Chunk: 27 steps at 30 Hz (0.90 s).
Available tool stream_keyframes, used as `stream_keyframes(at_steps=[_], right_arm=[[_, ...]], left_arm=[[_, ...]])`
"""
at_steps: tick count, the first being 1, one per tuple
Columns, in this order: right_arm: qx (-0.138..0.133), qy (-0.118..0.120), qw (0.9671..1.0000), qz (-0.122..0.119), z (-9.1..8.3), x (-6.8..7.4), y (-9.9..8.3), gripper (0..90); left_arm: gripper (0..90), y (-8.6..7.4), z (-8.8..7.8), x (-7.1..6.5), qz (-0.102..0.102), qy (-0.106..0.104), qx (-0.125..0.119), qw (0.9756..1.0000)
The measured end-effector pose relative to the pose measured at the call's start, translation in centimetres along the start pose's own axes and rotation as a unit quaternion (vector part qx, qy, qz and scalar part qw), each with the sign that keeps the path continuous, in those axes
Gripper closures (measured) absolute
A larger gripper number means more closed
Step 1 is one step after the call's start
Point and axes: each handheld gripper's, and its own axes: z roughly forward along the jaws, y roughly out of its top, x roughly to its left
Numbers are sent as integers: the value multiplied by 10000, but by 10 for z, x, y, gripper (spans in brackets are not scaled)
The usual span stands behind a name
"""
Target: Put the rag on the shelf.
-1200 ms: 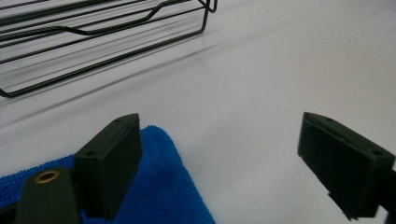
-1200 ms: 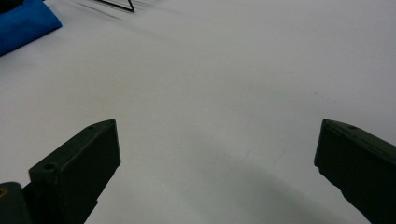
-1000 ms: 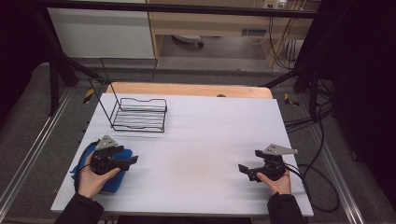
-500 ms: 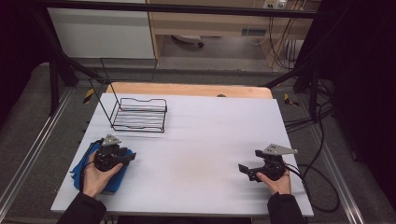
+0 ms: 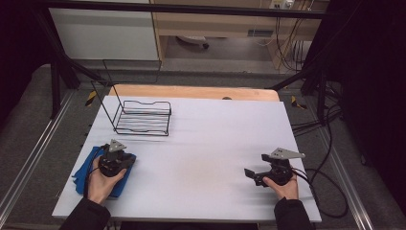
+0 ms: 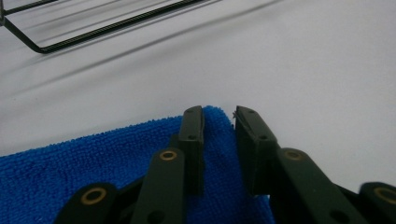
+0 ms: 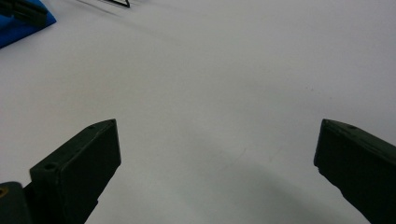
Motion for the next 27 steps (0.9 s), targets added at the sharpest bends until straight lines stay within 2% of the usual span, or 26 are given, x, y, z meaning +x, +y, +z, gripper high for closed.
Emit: stream_keyframes(at_steps=[4,9,12,13,21,27], right_arm=[[2,7,10000,3,0,0,0,13],[2,10,10000,12,0,0,0,14],[-12,20,10000,6,0,0,0,16],[-11,21,10000,16,0,0,0,16],[-27,34,10000,8,0,0,1,17],[-50,29,10000,19,0,0,1,17]], left_arm=[[816,1,0,1,-5,64,16,10000],[860,0,-1,4,-135,-14,-21,9999],[867,0,-3,6,-254,-97,-71,9996],[869,0,-5,6,-348,-139,-145,9992],[871,2,-15,7,-497,-247,-342,9979],[871,2,-22,4,-583,-441,-424,9964]])
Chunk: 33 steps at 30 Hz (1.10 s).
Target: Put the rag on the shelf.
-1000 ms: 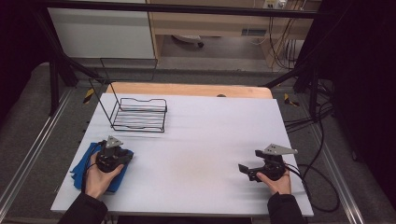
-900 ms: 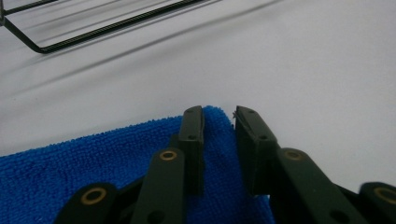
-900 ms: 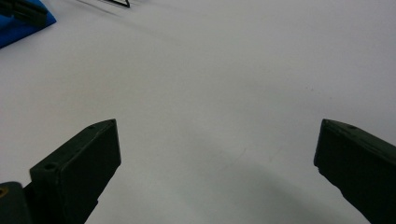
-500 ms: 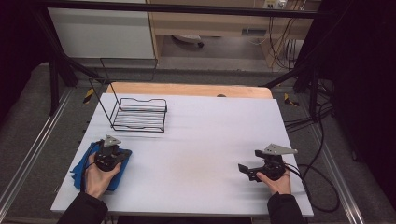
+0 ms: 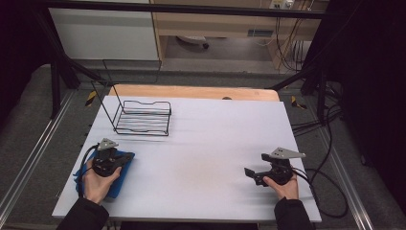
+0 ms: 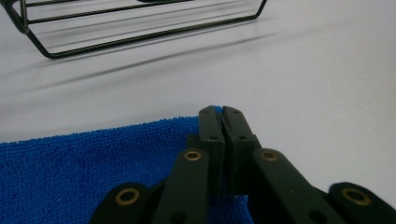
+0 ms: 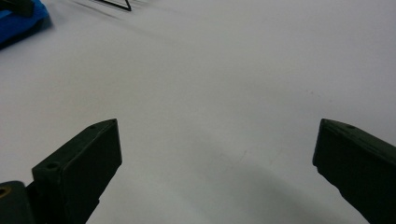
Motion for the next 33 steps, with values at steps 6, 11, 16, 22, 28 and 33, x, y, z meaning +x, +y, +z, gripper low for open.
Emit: stream_keyframes(at_steps=[6,11,16,22,28,33], right_arm=[[28,7,10000,6,0,0,0,18],[25,0,10000,-9,0,0,0,18],[36,-20,10000,-21,0,0,0,18],[52,-17,10000,-31,1,0,-1,18],[58,-15,10000,-42,1,0,-1,18],[70,-29,10000,-58,2,0,-1,19]], left_arm=[[871,1,0,-14,-1,-148,-56,9999],[871,6,4,-26,-49,-271,-75,9996],[871,9,9,-42,37,-312,-23,9995],[870,14,12,-56,9,-376,-20,9993],[870,20,15,-74,108,-490,-9,9987],[870,28,19,-88,150,-595,-100,9981]])
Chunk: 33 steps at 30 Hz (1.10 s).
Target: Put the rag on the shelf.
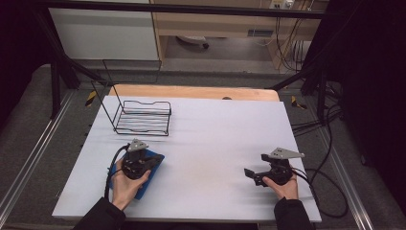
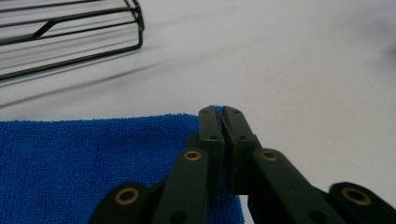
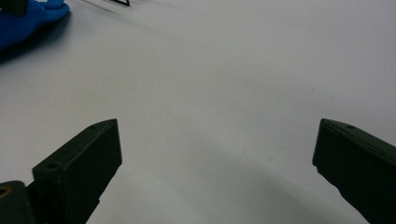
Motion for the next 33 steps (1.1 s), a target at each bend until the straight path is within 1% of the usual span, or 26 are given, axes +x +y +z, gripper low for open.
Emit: stream_keyframes(at_steps=[7,8,9,11,15,17,22,27,29,33], right_arm=[[-4,-3,10000,7,0,0,0,19],[-5,-2,10000,-4,0,0,0,19],[-3,-5,10000,-5,0,0,0,19],[6,-6,10000,-11,0,0,0,19],[1,-3,10000,-11,0,0,0,19],[8,-5,10000,-19,1,0,0,18],[32,8,10000,-35,1,0,-1,18],[26,16,10000,-27,1,0,-1,19],[44,18,10000,-32,1,1,-1,19],[39,11,10000,-39,2,0,-1,20]], left_arm=[[870,10,12,-17,73,-112,-23,9999],[870,13,16,-22,80,-155,-27,9998],[870,13,16,-22,80,-155,-27,9998],[870,16,20,-27,110,-193,-10,9998],[870,22,32,-37,137,-259,21,9996],[870,25,38,-42,107,-317,37,9994],[870,31,51,-56,132,-363,76,9992],[870,32,67,-65,158,-374,143,9991],[869,32,75,-68,92,-407,158,9990],[869,29,90,-71,120,-452,281,9985]])
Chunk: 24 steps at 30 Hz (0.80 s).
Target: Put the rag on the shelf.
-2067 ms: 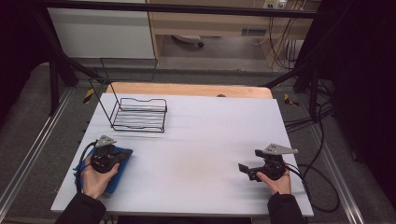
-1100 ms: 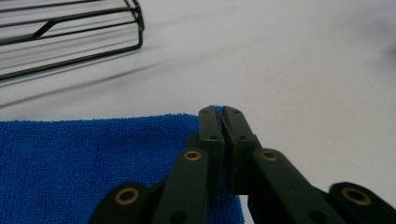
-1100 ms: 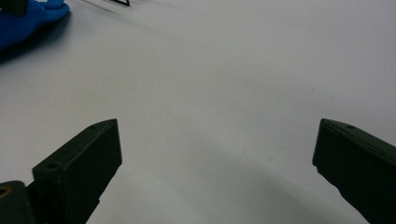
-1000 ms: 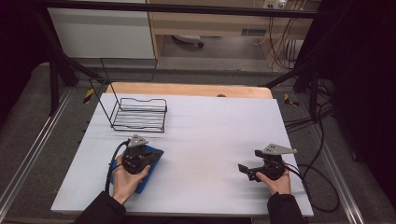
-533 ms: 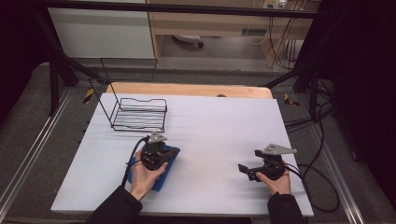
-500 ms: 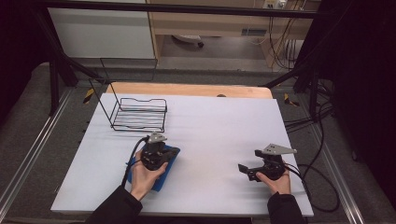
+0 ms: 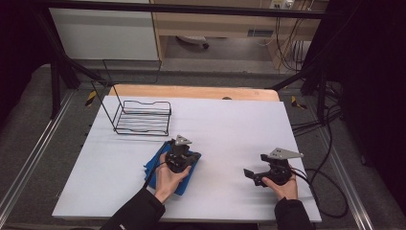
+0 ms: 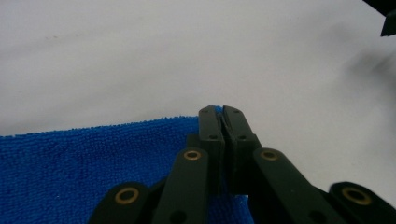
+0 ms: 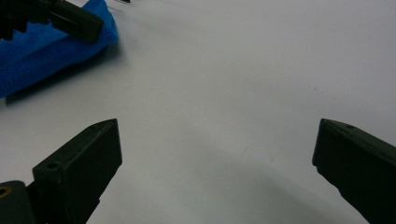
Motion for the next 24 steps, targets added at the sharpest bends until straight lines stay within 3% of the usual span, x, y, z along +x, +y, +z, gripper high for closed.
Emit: stream_keyframes(at_steps=[6,9,10,11,14,17,21,24], right_arm=[[19,-11,10000,1,1,1,0,21],[31,-24,10000,-5,1,1,0,22],[28,-25,10000,-2,1,1,0,25],[28,-25,10000,-2,1,1,0,25],[30,-3,10000,-3,0,4,1,27],[46,-5,10000,-23,2,7,2,27],[88,33,9999,-66,6,16,6,36],[93,81,9999,-16,7,21,8,42]], left_arm=[[859,-3,13,0,53,-43,97,9999],[827,-4,15,0,114,-182,119,9997],[756,-3,13,0,103,-264,108,9995],[756,-2,10,0,124,-334,71,9993],[607,2,-9,2,337,-323,-24,9989],[555,6,-32,9,500,-234,-48,9985],[474,1,-61,29,703,62,10,9975],[458,-8,-78,48,693,267,100,9972]])
